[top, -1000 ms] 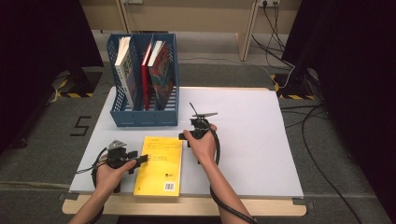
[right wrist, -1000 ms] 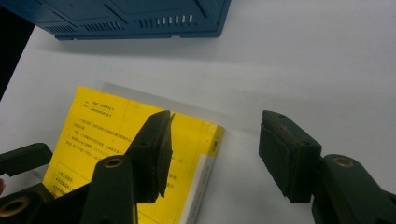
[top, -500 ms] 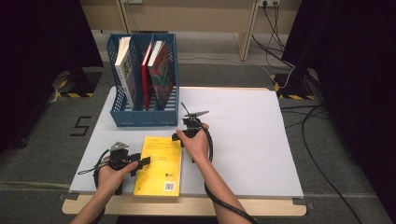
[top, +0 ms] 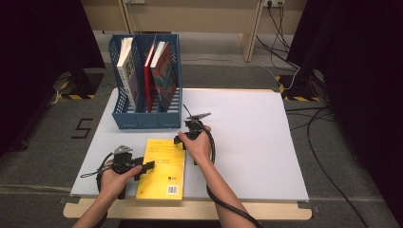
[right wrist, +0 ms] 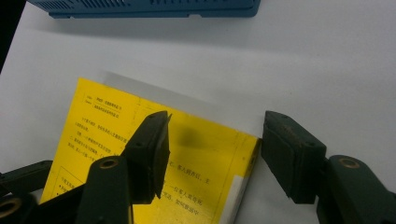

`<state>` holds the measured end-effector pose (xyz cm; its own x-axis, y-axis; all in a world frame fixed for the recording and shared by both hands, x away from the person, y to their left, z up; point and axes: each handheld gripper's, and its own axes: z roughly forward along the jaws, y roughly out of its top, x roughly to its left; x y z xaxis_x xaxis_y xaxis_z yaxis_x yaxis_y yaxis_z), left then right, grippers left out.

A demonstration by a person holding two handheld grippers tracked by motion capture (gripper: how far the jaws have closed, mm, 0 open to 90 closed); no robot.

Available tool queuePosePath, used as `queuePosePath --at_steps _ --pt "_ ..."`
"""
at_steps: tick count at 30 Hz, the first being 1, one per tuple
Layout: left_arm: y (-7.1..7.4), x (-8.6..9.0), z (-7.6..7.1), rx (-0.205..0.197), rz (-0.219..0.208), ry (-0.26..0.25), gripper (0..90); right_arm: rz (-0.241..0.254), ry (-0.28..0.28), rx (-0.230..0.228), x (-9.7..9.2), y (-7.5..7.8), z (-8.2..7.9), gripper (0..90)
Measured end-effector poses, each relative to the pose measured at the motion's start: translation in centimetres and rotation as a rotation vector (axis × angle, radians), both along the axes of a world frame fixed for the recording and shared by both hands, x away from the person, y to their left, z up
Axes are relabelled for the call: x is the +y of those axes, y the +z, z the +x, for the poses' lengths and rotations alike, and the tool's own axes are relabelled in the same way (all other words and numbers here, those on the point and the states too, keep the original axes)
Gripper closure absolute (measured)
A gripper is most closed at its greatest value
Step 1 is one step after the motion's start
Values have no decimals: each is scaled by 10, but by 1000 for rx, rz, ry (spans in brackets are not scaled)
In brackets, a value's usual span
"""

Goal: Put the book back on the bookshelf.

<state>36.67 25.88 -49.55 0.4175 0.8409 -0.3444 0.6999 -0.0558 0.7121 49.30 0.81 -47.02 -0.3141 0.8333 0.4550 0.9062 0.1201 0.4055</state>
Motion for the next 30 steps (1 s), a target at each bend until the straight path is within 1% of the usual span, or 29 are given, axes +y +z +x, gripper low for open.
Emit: queuePosePath --at_steps 2,4,5,7,9,10,13,15,16,19,20,22,23,24,25,26,28,29,30 --pt "0 -1 0 2 4 7 401 -6 0 10 1 1 1 414" --pt "1 -1 0 3 4 9 408 -8 5 4 1 1 1 414" --pt "1 -2 -1 9 -1 21 415 -11 6 4 1 1 2 413" --pt "2 -3 -2 18 6 33 431 -11 6 3 1 1 1 413" --pt "3 -6 -3 22 15 27 434 -11 -1 2 2 1 1 410" --pt "3 -8 -3 26 13 24 434 -15 5 -5 1 0 1 407" --pt "3 -11 -5 31 8 16 432 -24 -6 -14 -1 1 -1 405" --pt "4 -18 -4 31 11 7 429 -24 -14 -11 -5 1 -1 405" --pt "4 -19 -4 32 12 3 429 -27 -10 -18 -8 1 -1 405" --pt "4 -26 -2 29 17 -14 427 -27 -20 -12 -15 1 -1 406" --pt "4 -28 -1 30 14 -16 426 -30 -25 -5 -18 2 -2 406" --pt "3 -34 -1 30 9 -25 424 -34 -26 -12 -24 2 -3 407" --pt "4 -37 0 30 13 -33 424 -36 -36 -4 -27 2 -3 406" --pt "4 -40 1 30 11 -39 423 -38 -36 -10 -30 2 -4 406" --pt "4 -42 1 32 10 -48 422 -48 -35 -11 -33 2 -4 406" --pt "4 -45 2 31 11 -54 422 -49 -49 -2 -36 3 -5 406" --pt "3 -48 3 26 9 -73 421 -55 -49 -2 -42 4 -6 407" --pt "3 -48 3 26 9 -73 420 -54 -53 2 -45 4 -7 410" --pt "3 -47 4 25 4 -91 416 -44 -56 12 -47 4 -7 413"
